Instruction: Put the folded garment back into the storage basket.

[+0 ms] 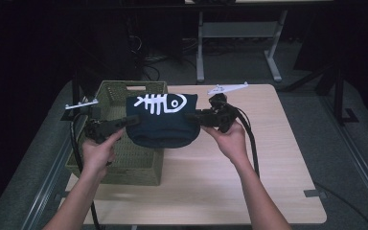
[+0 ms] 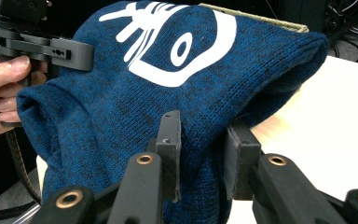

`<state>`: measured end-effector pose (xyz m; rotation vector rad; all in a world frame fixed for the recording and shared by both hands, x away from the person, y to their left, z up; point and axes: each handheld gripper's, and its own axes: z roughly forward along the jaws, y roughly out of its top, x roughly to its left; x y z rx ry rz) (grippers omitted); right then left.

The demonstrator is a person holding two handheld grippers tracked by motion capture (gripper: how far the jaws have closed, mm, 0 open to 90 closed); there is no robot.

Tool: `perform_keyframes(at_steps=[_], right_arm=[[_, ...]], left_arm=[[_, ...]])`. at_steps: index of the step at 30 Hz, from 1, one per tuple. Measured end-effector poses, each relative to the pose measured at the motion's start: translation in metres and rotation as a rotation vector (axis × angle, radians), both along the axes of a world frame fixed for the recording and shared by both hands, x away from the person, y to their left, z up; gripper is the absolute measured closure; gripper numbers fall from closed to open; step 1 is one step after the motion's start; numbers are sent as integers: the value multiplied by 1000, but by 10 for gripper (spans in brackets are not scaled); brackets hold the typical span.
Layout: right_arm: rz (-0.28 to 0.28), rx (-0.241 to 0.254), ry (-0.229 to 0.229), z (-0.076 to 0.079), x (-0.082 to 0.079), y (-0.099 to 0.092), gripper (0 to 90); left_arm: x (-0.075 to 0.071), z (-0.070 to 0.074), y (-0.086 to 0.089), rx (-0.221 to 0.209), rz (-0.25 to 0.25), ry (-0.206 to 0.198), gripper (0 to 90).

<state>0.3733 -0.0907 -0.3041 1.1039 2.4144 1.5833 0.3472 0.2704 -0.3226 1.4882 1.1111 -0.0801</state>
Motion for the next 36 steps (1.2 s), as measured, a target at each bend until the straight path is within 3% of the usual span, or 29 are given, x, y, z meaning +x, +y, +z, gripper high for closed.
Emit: perform_keyframes(at_steps=[36], right_arm=[[39, 77, 32, -11, 16, 53, 708]], left_arm=[[5, -10, 52, 15, 80, 40, 673]])
